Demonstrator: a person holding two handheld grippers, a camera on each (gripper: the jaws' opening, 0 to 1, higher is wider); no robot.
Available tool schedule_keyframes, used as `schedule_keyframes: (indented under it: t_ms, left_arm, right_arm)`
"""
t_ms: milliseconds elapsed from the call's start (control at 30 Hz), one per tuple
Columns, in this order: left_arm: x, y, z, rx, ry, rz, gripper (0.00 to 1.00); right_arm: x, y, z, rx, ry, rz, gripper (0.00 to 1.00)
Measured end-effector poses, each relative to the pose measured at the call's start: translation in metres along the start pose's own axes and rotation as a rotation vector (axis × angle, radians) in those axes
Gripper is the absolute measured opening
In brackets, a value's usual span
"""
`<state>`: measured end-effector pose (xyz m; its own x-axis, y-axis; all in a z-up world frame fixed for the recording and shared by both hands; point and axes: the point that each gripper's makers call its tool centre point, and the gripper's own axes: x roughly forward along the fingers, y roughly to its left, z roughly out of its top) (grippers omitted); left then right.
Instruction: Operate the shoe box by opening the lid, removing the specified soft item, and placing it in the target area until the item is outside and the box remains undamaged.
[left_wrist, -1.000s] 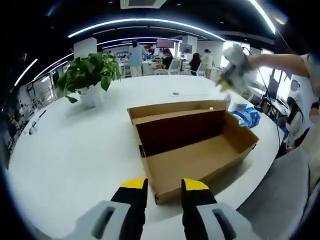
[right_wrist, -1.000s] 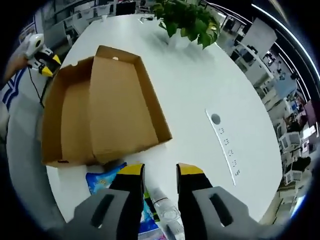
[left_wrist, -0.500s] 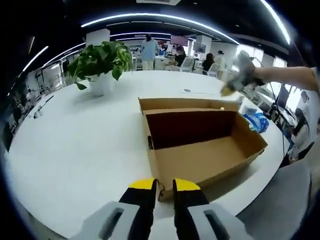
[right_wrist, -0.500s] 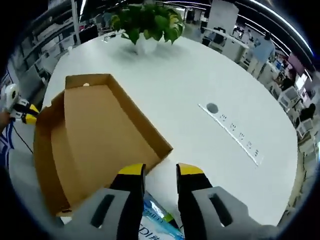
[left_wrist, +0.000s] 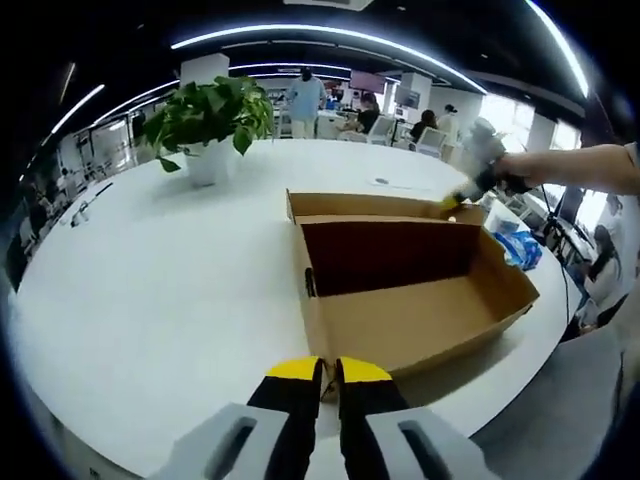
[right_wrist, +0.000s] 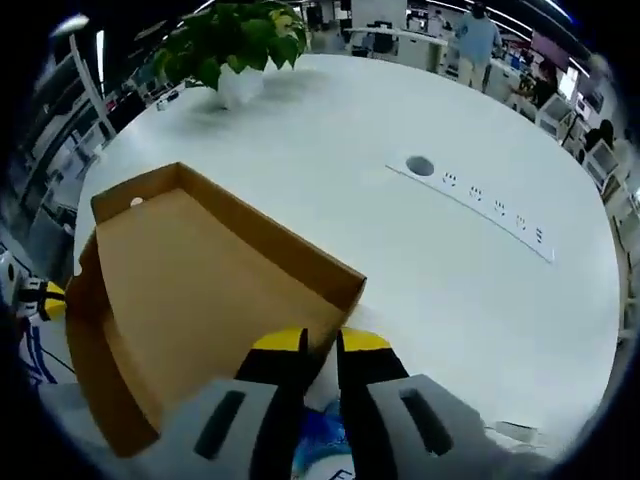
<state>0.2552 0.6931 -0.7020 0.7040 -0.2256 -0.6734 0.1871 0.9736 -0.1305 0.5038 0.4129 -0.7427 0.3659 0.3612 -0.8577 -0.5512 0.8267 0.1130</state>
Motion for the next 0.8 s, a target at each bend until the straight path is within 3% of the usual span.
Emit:
schedule_keyframes:
  t_ms: [267, 800]
  left_arm:
    - [0.0, -0.001, 0.0, 0.006, -0.005, -0.003, 0.05]
    - [-0.001, -0.003, -0.002, 0.003, -0.003, -0.004, 0.05]
  right_arm:
    - [-0.013, 0.004, -0.003, 0.058, -0.032, -0.003, 0.05]
    - [-0.053, 0.014, 0.019, 0.012, -0.179, -0.023, 0.03]
